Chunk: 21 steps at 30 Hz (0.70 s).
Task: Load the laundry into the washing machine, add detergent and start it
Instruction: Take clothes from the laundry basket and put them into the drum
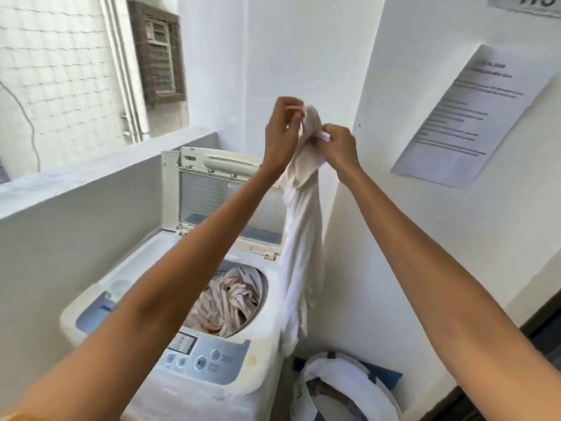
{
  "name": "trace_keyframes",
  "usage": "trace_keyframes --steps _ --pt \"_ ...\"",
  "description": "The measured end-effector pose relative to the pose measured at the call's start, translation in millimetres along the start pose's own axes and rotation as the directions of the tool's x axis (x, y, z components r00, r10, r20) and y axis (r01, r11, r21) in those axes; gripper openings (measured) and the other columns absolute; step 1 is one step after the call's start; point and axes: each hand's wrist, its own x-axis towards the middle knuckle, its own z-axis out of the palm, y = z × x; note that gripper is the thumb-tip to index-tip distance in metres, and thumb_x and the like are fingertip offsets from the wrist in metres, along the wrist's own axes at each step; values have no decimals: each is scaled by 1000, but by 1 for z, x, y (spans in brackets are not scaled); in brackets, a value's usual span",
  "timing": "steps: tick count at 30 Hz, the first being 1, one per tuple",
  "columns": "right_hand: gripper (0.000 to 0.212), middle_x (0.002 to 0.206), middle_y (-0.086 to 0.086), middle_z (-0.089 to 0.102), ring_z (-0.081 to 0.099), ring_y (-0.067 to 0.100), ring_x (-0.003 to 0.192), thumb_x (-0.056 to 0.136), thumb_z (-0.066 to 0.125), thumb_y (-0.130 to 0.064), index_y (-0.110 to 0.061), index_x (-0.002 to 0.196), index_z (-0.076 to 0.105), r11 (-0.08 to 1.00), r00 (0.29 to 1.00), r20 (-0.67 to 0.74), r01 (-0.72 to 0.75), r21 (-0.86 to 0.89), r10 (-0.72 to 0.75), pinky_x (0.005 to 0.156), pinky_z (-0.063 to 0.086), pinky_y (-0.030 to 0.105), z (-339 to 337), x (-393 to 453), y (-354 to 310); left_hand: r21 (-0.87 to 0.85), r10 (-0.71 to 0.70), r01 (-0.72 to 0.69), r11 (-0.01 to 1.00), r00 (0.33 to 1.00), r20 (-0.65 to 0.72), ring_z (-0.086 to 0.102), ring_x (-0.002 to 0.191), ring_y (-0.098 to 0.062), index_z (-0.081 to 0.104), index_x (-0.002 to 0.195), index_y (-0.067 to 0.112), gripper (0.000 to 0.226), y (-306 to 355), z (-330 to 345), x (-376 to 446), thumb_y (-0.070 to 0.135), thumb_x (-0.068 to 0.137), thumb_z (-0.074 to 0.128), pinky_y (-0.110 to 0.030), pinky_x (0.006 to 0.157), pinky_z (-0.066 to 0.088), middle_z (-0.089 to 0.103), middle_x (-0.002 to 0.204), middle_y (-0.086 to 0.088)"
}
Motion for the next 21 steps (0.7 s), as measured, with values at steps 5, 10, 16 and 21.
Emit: trace_keyframes --steps 5,10,16,21 --pt "12 70 -4 58 54 15 71 76 64 -21 -23 68 54 919 998 -9 64 389 -66 66 43 31 49 37 -92 238 74 -28 971 980 -187 52 104 -17 35 133 10 63 -13 -95 4 46 85 55 -30 91 48 46 125 -5" --pt "12 77 7 63 61 22 78 65 67 -21 -15 73 59 744 992 81 21 668 -101 72 51 39 97 49 -137 380 -467 374 846 864 187 62 90 -22 9 148 18 99 -67 -171 -45 51 77 69 -34 70 52 43 127 -6" --pt "9 90 11 65 61 23 87 78 67 -13 -11 87 64 665 979 183 -77 743 -91 80 52 43 156 35 -130 241 -701 667 705 708 92 61 73 -23 51 120 5 38 -103 -194 -60 10 86 67 -34 48 56 58 100 -14" --pt "24 69 -11 52 47 3 66 86 59 -11 -27 70 50 917 997 43 42 397 -64 58 35 15 183 5 -76 282 -833 800 530 553 -2 58 38 -13 55 91 -2 10 -151 -243 -84 -8 84 58 -24 38 52 53 73 -13"
